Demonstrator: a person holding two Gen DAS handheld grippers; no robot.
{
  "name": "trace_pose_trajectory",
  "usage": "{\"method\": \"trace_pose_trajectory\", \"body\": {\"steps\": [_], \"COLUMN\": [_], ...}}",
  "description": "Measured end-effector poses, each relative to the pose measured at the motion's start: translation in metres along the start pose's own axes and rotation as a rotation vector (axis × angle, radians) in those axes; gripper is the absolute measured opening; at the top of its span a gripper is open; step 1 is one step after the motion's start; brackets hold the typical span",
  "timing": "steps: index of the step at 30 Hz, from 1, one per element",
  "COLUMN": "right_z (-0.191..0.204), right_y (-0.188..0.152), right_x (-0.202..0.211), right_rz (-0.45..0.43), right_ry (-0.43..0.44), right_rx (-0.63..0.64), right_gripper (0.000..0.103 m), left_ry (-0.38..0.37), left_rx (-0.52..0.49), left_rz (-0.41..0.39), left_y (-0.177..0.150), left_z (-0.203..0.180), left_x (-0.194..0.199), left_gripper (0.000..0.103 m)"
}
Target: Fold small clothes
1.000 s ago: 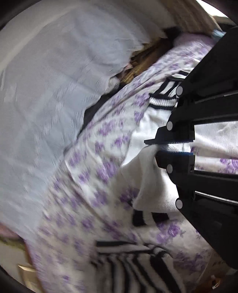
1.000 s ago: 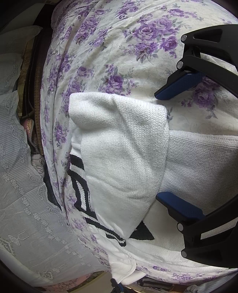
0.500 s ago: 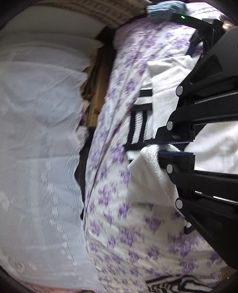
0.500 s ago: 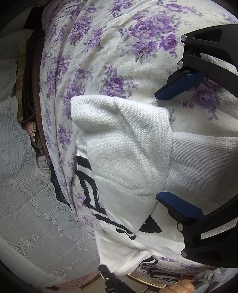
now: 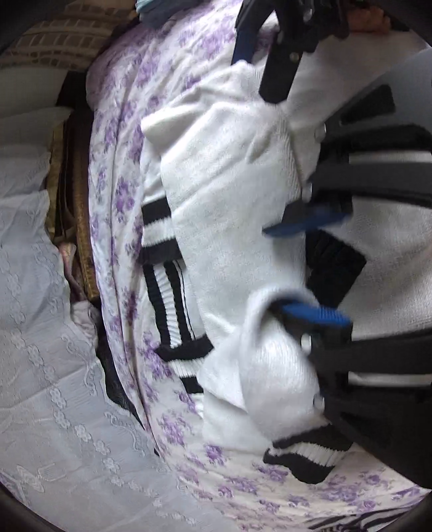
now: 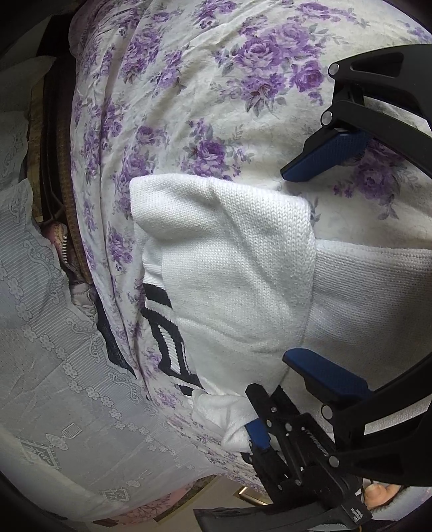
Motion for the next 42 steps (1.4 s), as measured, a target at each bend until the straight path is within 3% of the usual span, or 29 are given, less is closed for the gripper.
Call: {"method": "trace_pose_trajectory", "body": {"steps": [1,3,6,9,11,13,15,18,22,25,27,28,29,30,31,34,36,39,42], "right_z": [0.0,-0.002,0.002,0.036,0.069,0.111,0.151,0.202,0.251,0.27,0.266,0.264,0.261,0.259,0.257,0.247,0.229,0.164,0.092], "right_y": [0.0,0.0,0.006,0.024,0.038,0.056,0.076,0.106,0.11,0.105,0.103,0.103,0.1,0.097,0.093,0.086,0.091,0.106,0.101], "right_x": [0.001,0.005,0.018,0.045,0.052,0.054,0.044,0.017,-0.022,-0.052,-0.068,-0.074,-0.077,-0.081,-0.081,-0.06,-0.04,0.001,0.012], "right_rz": [-0.004,-0.023,-0.081,-0.204,-0.238,-0.259,-0.24,-0.192,-0.073,0.003,0.05,0.074,0.094,0.118,0.13,0.06,0.003,-0.122,-0.16], "right_ry": [0.002,0.011,0.018,0.034,0.073,0.083,0.075,0.064,0.108,0.066,0.067,0.088,0.109,0.122,0.131,0.128,0.143,0.117,0.061], "right_rx": [-0.005,-0.021,-0.021,0.114,0.227,0.377,0.505,0.647,0.793,0.892,0.876,0.856,0.841,0.829,0.819,0.818,0.748,0.503,0.244], "right_gripper": [0.1,0.1,0.088,0.085,0.084,0.084,0.084,0.084,0.084,0.083,0.083,0.071,0.058,0.027,0.014,0.01,0.01,0.01,0.01], "left_ry": [-0.023,-0.059,-0.121,-0.108,-0.081,-0.019,-0.01,-0.063,-0.057,-0.019,-0.042,-0.063,-0.075,-0.083,-0.082,-0.057,-0.039,0.028,0.035], "left_rx": [0.007,0.013,0.012,0.029,0.055,0.131,0.229,0.3,0.2,0.145,0.159,0.182,0.199,0.216,0.215,0.189,0.188,0.206,0.218], "left_rz": [0.004,-0.007,-0.042,-0.122,-0.168,-0.197,-0.159,0.036,0.155,0.175,0.16,0.157,0.157,0.16,0.161,0.128,0.098,0.044,-0.007], "left_y": [-0.001,-0.001,0.0,0.002,0.003,0.004,-0.001,-0.02,-0.041,-0.05,-0.049,-0.047,-0.046,-0.046,-0.046,-0.044,-0.039,-0.027,-0.01], "left_z": [0.0,0.001,0.009,0.041,0.069,0.115,0.159,0.188,0.18,0.174,0.176,0.179,0.182,0.184,0.184,0.177,0.172,0.171,0.165], "left_x": [0.002,0.012,0.04,0.078,0.097,0.11,0.108,0.076,0.043,0.029,0.033,0.034,0.033,0.031,0.03,0.033,0.036,0.041,0.047], "left_gripper": [0.06,0.06,0.066,0.083,0.094,0.095,0.095,0.095,0.095,0.095,0.095,0.095,0.095,0.095,0.095,0.095,0.095,0.095,0.095]}}
Point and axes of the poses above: each gripper's, at about its wrist camera, not at the fingertips, and x roughly against the way its jaws point, z to its left, y to its top, the point moved 6 cm from there along -x, roughly the way its jaws point, and after that the axes turned 15 degrees about x, right-handed, at the moved point
